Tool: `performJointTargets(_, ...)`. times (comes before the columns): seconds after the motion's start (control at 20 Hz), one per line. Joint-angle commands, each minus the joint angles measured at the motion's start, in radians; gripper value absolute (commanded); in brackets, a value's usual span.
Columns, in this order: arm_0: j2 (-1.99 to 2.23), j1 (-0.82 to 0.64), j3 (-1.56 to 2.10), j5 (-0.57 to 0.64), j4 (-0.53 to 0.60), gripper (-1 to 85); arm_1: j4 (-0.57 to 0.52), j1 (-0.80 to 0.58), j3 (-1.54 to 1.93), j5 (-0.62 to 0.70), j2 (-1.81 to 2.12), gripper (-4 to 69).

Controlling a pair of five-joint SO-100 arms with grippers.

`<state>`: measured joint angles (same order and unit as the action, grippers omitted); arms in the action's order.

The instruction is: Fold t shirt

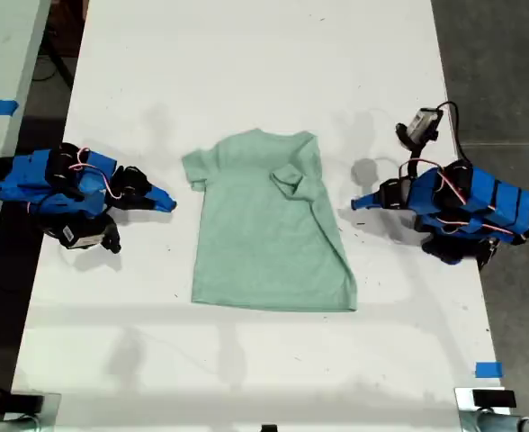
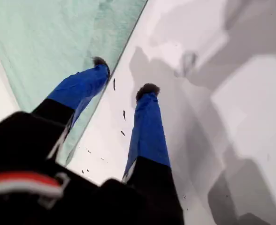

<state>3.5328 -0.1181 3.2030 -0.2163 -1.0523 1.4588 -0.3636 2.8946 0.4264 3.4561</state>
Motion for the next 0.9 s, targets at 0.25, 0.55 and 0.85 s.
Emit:
performJointTargets(0.25, 0.005, -0.003, 0.02, -0.008, 0.002, 0.6, 0.012, -0.002, -0.005, -0.018, 0.043, 15.9)
performJointTargets(0.55, 0.005, -0.015, 0.02, -0.002, 0.002, 0.0, 0.015, 0.0, -0.008, -0.029, 0.043, 14.9)
performJointTargets(0.85, 0.005, -0.012, 0.02, -0.002, 0.002, 0.0, 0.017, 0.002, -0.002, -0.038, 0.043, 14.7)
